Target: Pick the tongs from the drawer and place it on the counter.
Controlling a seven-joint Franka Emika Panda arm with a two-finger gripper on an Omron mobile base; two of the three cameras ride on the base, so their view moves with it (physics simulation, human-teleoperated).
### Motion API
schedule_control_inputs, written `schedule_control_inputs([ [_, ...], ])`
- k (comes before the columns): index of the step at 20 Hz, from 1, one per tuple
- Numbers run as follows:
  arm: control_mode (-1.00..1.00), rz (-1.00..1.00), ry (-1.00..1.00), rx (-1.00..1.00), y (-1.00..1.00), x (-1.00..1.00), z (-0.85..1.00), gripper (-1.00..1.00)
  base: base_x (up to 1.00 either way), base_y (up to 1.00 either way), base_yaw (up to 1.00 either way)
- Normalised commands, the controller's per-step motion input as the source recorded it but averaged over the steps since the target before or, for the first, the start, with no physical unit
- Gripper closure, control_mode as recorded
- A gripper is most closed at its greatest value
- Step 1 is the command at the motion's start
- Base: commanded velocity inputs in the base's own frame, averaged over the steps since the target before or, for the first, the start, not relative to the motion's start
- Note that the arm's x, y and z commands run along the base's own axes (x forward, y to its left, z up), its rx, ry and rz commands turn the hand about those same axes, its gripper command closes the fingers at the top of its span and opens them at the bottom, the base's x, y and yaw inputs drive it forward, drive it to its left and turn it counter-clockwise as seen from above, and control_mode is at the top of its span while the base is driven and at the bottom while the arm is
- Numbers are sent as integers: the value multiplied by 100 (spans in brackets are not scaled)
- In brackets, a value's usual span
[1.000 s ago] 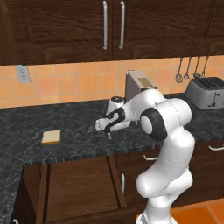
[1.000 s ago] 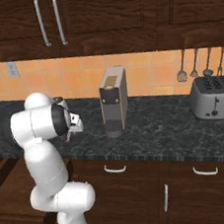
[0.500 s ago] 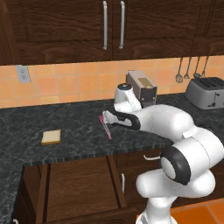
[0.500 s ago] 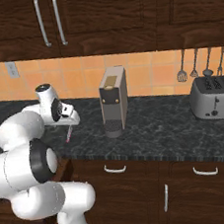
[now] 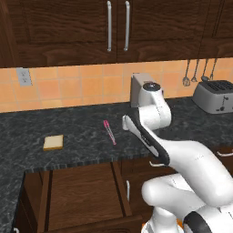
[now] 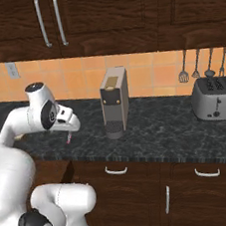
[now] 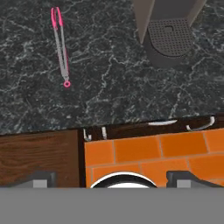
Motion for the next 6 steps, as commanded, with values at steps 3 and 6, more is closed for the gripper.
schedule_control_inputs([
  [3, -100, 1, -3, 0, -47, -91, 49, -100, 0, 0, 0],
  [6, -100, 8, -6, 0, -34, -55, 37, -100, 0, 0, 0],
])
